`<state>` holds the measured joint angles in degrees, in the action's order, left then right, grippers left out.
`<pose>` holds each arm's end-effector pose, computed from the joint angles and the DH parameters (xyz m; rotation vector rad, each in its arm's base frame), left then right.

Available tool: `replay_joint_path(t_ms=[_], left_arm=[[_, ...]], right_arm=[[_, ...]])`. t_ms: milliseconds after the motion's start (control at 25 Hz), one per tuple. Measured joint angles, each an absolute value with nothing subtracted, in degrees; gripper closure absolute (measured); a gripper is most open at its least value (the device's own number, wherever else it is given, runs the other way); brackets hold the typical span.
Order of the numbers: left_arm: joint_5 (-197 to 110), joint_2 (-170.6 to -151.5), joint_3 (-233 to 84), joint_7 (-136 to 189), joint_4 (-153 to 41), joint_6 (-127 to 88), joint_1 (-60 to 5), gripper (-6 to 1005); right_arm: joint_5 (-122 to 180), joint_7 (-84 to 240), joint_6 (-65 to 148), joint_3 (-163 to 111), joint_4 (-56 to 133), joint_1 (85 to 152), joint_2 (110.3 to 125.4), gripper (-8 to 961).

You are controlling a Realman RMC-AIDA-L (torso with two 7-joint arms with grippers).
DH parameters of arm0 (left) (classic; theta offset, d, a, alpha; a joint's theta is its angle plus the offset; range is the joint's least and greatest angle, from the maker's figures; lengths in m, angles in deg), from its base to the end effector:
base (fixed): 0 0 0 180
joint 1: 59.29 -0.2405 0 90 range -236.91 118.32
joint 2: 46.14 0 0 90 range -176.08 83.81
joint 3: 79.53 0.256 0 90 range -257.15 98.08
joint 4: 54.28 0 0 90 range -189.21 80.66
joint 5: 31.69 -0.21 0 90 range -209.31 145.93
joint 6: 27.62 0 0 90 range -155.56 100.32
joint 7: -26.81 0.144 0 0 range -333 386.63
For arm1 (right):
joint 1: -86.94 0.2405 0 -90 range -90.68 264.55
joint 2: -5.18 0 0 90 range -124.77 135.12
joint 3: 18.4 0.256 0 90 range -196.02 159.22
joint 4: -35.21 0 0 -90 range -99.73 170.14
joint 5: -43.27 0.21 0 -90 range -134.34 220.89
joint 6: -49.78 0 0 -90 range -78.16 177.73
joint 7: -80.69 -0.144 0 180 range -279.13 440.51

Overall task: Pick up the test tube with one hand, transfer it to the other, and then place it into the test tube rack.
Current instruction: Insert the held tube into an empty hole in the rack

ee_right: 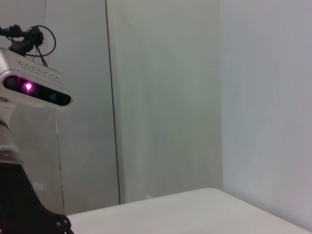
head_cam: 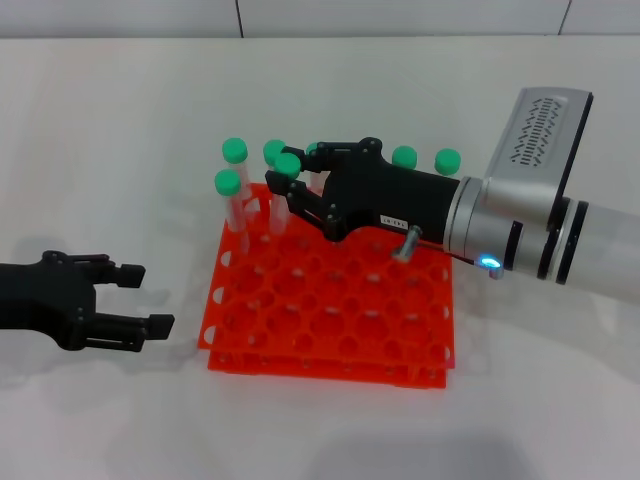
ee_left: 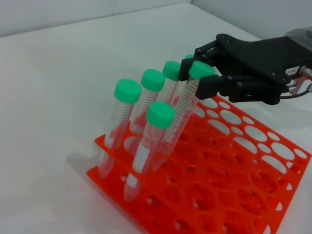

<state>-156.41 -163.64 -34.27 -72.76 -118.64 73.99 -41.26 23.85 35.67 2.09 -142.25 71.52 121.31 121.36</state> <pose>-0.2931 0.2772 0.0598 -2.7968 -0.8683 -0.2692 0.1528 0.3449 -0.1130 -2.5811 0.2705 0.8868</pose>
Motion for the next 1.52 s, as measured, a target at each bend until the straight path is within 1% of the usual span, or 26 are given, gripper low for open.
replay_joint_path(t_ms=[1520], left_arm=[[-156.4,-163.73,-34.3,-72.0,-117.6,73.8,-41.1,135]], right_arm=[[23.4,33.9,4.3,-143.5,71.5,122.6,121.36,680]])
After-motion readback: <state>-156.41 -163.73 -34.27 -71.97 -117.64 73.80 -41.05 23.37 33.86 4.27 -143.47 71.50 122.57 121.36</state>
